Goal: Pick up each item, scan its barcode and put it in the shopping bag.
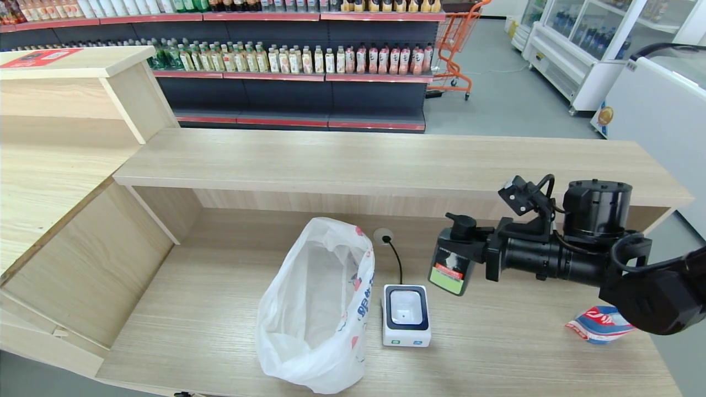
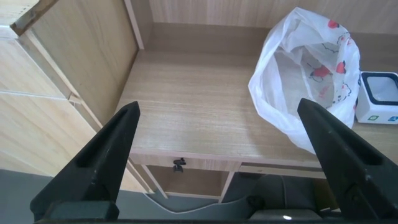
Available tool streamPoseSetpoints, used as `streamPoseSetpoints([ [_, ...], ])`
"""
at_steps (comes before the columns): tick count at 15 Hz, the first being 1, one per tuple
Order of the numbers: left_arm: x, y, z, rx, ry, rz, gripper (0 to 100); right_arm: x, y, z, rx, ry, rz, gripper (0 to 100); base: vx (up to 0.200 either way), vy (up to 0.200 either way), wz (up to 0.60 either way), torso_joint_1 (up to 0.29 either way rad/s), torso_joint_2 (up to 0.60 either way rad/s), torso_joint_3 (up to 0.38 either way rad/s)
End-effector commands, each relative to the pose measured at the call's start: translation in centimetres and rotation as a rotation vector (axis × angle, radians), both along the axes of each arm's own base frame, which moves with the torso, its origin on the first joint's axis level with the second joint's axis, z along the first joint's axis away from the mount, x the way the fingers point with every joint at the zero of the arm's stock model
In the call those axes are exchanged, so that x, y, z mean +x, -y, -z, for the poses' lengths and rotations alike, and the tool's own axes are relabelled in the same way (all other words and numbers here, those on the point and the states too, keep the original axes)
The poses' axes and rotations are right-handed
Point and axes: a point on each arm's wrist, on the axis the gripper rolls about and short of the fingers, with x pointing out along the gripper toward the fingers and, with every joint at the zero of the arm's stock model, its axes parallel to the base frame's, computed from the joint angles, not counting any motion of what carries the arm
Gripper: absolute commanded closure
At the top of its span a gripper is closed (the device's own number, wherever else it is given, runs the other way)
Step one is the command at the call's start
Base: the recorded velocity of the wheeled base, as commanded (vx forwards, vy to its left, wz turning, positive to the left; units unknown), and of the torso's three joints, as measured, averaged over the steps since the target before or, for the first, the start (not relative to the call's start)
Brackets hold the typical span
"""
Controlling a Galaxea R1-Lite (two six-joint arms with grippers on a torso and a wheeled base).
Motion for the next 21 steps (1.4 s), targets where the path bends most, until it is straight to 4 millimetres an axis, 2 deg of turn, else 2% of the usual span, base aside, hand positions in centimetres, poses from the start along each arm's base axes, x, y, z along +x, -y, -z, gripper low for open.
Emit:
streamPoseSetpoints([
  [1, 0.0, 0.0, 0.0, -0.003, 0.001, 0.0, 0, 0.2, -0.5, 0.6, -0.002, -0.012, -0.016, 100, 0.0, 0.2, 0.0, 0.002, 0.0, 0.002],
  [4, 0.0, 0.0, 0.0, 0.0, 0.001, 0.0, 0, 0.8, -1.4, 1.8, -0.007, -0.047, -0.036, 100, 0.0, 0.2, 0.0, -0.001, 0.0, 0.004],
  [6, 0.0, 0.0, 0.0, 0.0, 0.001, 0.0, 0, 1.6, -2.3, 2.5, 0.01, -0.057, -0.049, 100, 0.0, 0.0, 0.0, 0.0, 0.0, 0.0],
  [7, 0.0, 0.0, 0.0, 0.0, 0.001, 0.0, 0, 2.3, -3.9, 2.9, 0.052, -0.069, -0.07, 100, 0.0, 0.0, 0.0, 0.0, 0.0, 0.0],
  [8, 0.0, 0.0, 0.0, -0.002, 0.001, 0.0, 0, 2.6, -4.6, 3.0, 0.069, -0.075, -0.08, 100, 0.0, 0.0, 0.0, 0.0, 0.0, 0.0],
  [9, 0.0, 0.0, 0.0, -0.002, 0.001, 0.0, 0, 3.2, -6.5, 3.6, 0.089, -0.082, -0.074, 100, 0.0, 0.0, 0.0, 0.0, 0.0, 0.0],
  [13, 0.0, 0.0, 0.0, -0.002, 0.001, 0.0, 0, 5.1, -10.5, 5.8, 0.078, -0.077, -0.066, 100, 0.0, 0.0, 0.0, 0.0, 0.0, 0.0],
  [18, 0.0, 0.0, 0.0, -0.002, 0.001, 0.0, 0, 6.5, -13.6, 8.4, 0.064, -0.08, -0.054, 100, 0.0, 0.0, 0.0, 0.0, 0.0, 0.0],
  [21, 0.0, 0.0, 0.0, -0.002, 0.001, 0.0, 0, 7.2, -14.5, 10.5, 0.021, -0.037, -0.046, 100, 0.0, 0.0, 0.0, 0.0, 0.0, 0.0],
])
